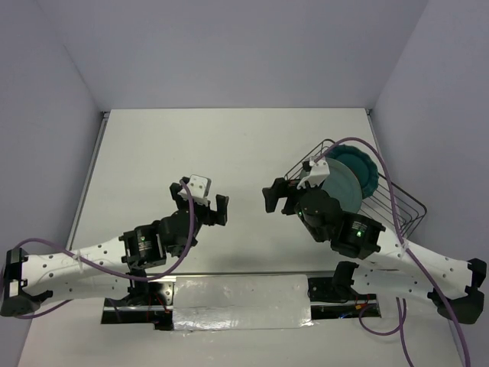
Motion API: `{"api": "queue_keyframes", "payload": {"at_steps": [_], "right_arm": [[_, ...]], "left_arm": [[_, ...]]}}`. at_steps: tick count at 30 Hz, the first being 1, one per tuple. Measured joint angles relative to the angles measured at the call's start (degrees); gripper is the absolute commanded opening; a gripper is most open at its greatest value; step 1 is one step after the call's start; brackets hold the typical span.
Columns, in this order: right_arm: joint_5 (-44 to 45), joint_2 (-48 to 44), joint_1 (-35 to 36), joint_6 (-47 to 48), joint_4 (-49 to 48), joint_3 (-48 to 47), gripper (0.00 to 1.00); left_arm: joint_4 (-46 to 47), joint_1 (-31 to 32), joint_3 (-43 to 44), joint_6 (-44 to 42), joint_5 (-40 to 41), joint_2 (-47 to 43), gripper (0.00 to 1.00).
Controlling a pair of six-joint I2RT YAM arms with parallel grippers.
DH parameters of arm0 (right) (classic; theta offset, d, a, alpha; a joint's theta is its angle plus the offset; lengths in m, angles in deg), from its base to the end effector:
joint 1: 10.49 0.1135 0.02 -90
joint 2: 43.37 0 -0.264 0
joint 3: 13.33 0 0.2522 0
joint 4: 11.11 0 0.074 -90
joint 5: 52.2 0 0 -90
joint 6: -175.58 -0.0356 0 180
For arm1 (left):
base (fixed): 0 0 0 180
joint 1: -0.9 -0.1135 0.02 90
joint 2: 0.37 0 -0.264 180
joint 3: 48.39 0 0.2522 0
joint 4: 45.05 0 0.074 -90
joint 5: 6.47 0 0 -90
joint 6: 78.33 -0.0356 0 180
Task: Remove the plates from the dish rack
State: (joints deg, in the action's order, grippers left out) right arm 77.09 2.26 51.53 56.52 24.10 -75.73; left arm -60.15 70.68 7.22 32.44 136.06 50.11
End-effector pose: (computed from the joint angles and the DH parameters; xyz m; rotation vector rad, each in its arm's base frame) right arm 0.1012 0.1424 0.3429 -0.0660 1.8426 0.4721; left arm 0.0947 -0.1755 0.3231 0.0591 1.6902 -0.3894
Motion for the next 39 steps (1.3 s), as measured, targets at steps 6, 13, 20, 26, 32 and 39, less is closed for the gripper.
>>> {"api": "queue_keyframes", "payload": {"at_steps": [6,13,20,26,32,39], "right_arm": [[0.3,2.8,0.0,3.1,-0.5,-0.2,0.91],[0.3,2.4,-1.2,15.0,1.0,-6.2,0.86],[-7.2,-2.7,-17.3,27.7,4.2,-17.4,0.85],[-22.6,7.8,-34.4,33.2,9.9,-31.9,0.83],[-38.3,12.9,-45.6,41.7,14.7,-25.0,0.81],[-48.6,10.1,-56.6,53.3,23.0,-18.8,0.8]], "left_arm": [[3.6,0.0,-3.2,-1.6,2.3,-0.9,0.96],[6.7,0.0,-6.5,-4.1,4.4,-2.2,0.96],[7.2,0.0,-6.5,-4.1,5.3,-4.5,0.96],[7.8,0.0,-6.5,-4.1,5.6,-6.3,0.96],[8.1,0.0,-6.5,-4.1,5.9,-4.7,0.95],[7.4,0.0,-6.5,-4.1,6.0,-2.1,0.95]]}}
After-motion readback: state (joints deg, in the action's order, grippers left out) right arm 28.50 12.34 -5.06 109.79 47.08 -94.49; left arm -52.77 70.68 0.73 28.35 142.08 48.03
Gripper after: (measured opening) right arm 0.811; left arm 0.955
